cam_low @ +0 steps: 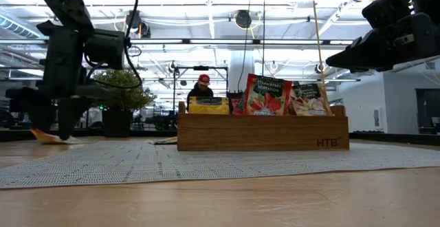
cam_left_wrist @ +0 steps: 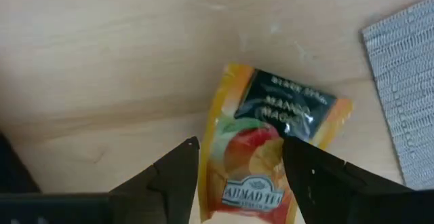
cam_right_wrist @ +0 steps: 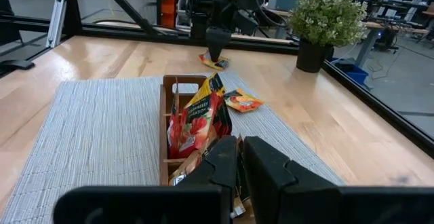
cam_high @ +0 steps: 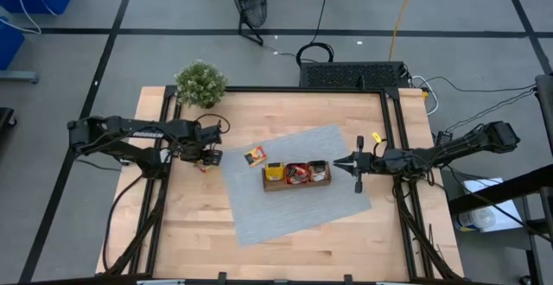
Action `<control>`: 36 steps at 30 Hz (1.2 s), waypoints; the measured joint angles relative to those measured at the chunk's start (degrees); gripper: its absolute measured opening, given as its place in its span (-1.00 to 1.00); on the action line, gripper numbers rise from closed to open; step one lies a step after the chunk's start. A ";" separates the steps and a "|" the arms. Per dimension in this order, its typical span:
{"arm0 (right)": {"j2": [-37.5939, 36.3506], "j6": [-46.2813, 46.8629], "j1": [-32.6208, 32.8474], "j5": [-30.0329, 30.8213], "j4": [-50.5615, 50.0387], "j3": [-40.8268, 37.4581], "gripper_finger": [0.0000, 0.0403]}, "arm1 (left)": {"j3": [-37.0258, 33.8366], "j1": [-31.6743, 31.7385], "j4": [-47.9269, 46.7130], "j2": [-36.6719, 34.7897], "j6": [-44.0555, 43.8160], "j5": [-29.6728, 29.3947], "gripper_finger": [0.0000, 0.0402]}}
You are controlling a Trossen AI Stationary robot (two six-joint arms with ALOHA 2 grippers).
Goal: Pick & Place Tea
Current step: Put the yellow tea bag into the left section of the wooden organizer
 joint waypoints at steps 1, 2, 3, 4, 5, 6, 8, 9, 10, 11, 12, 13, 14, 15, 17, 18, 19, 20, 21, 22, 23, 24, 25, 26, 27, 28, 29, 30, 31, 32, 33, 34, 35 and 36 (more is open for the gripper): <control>0.00 -0.02 0.00 0.02 0.02 0.00 -0.91 | -0.21 0.00 0.46 0.00 -0.02 0.08 0.07; 0.00 -0.05 -0.02 0.02 0.04 0.00 -0.91 | -0.51 0.02 1.34 0.00 -0.04 0.32 0.07; -0.02 -0.15 0.00 0.02 0.04 0.00 -0.91 | -1.04 0.02 2.54 0.00 -0.10 0.77 0.07; -0.01 -0.24 -0.01 0.03 0.00 0.00 -0.91 | -1.52 0.02 4.21 -0.01 -0.13 1.55 0.07; 0.00 -0.24 -0.01 0.05 -0.01 -0.01 -0.91 | -2.13 0.02 5.41 -0.12 -0.11 1.94 0.07; 0.00 -0.25 0.00 0.06 0.02 0.00 -0.91 | -2.87 0.08 6.42 -0.19 -0.11 2.48 0.07; 0.00 -0.25 -0.02 0.07 0.00 0.00 -0.91 | -3.95 0.07 7.20 -0.28 -0.36 2.82 0.07; 0.00 -0.26 -0.02 0.08 0.00 0.00 -0.91 | -4.20 0.07 7.33 -0.29 -0.87 2.91 0.07; -0.02 -0.26 0.00 0.09 0.00 0.00 -0.91 | -4.61 0.07 7.50 -0.41 -1.63 2.89 0.07; 0.00 -0.26 0.00 0.13 0.02 0.00 -0.91 | -4.78 0.07 7.48 -0.48 -2.14 2.81 0.06; 0.00 -0.24 0.00 0.15 0.00 0.00 -0.91 | -4.89 0.07 7.16 -0.48 -2.32 2.77 0.06; 0.00 -0.26 -0.02 0.15 0.00 0.00 -0.91 | -4.94 0.07 7.03 -0.48 -2.17 2.76 0.04; 0.00 -0.25 -0.01 0.15 0.02 0.00 -0.91 | -4.95 0.05 6.94 -0.48 -1.60 2.76 0.00; 0.00 -0.24 0.00 0.16 0.00 0.00 -0.91 | -4.95 -0.03 6.93 -0.48 -0.84 2.73 -0.06; 0.00 -0.24 -0.01 0.16 0.01 0.00 -0.91 | -4.71 -0.40 6.69 -0.48 0.61 2.30 -0.22; 0.00 -0.24 0.00 0.17 0.02 0.00 -0.91 | -4.52 -0.57 6.35 -0.46 1.54 2.00 -0.33; 0.00 -0.24 0.00 0.17 0.00 0.00 -0.91 | -4.32 -0.75 5.97 -0.46 2.64 1.60 -0.46; 0.00 -0.24 -0.02 0.16 0.00 0.00 -0.91 | -4.00 -0.96 6.21 -0.46 3.47 1.60 -0.59; 0.00 -0.25 -0.02 0.16 0.00 0.00 -0.91 | -3.79 -1.26 6.99 -0.44 4.20 1.41 -0.74; 0.00 -0.24 -0.01 0.16 0.01 0.00 -0.91 | -3.70 -1.42 7.50 -0.39 4.62 1.15 -0.87; 0.00 -0.24 0.00 0.15 0.00 0.00 -0.91 | -3.70 -1.47 7.71 -0.37 4.74 0.93 -0.92; -0.01 -0.24 -0.01 0.17 0.00 0.00 -0.91 | -3.72 -1.55 7.85 -0.39 4.97 0.74 -0.94; 0.00 -0.24 -0.02 0.17 0.00 0.00 -0.91 | -3.72 -1.82 8.23 -0.39 5.43 0.46 -0.94; 0.00 -0.24 0.00 0.15 0.00 0.00 -0.91 | -3.71 -2.28 9.22 -0.39 5.69 0.07 -0.96; 0.00 -0.24 -0.02 0.15 0.02 0.00 -0.91 | -3.49 -2.97 10.34 -0.49 5.65 -0.52 -0.97; 0.00 -0.24 -0.01 0.15 -0.02 0.00 -0.91 | -3.00 -3.89 10.80 -0.83 5.41 -1.60 -0.98; 0.00 -0.24 -0.01 0.16 -0.03 0.00 -0.91 | -2.20 -5.01 10.67 -0.90 4.96 -3.09 -0.98; 0.00 -0.24 -0.01 0.17 -0.02 0.00 -0.91 | -1.21 -6.32 10.68 -0.91 4.61 -4.93 -0.98; -0.02 -0.24 0.00 0.17 0.00 0.00 -0.91 | 0.18 -7.86 11.16 -1.08 4.14 -6.77 -0.98; 0.00 -0.24 0.00 0.17 -0.02 0.00 -0.91 | 1.74 -9.54 12.72 -1.38 4.00 -8.84 -0.99; 0.00 -0.24 0.00 0.17 -0.02 0.00 -0.91 | 3.09 -11.34 14.47 -1.64 3.93 -11.14 -0.99; -0.01 -0.24 -0.02 0.18 -0.01 0.00 -0.91 | 4.41 -13.43 16.70 -1.73 3.93 -13.37 -0.99; -0.01 -0.24 0.00 0.22 -0.01 0.00 -0.91 | 5.54 -15.67 19.89 -1.73 4.05 -16.13 -0.99; 0.00 -0.24 -0.01 0.24 -0.08 0.00 -0.91 | 6.20 -18.09 23.74 -1.75 4.46 -19.15 -0.99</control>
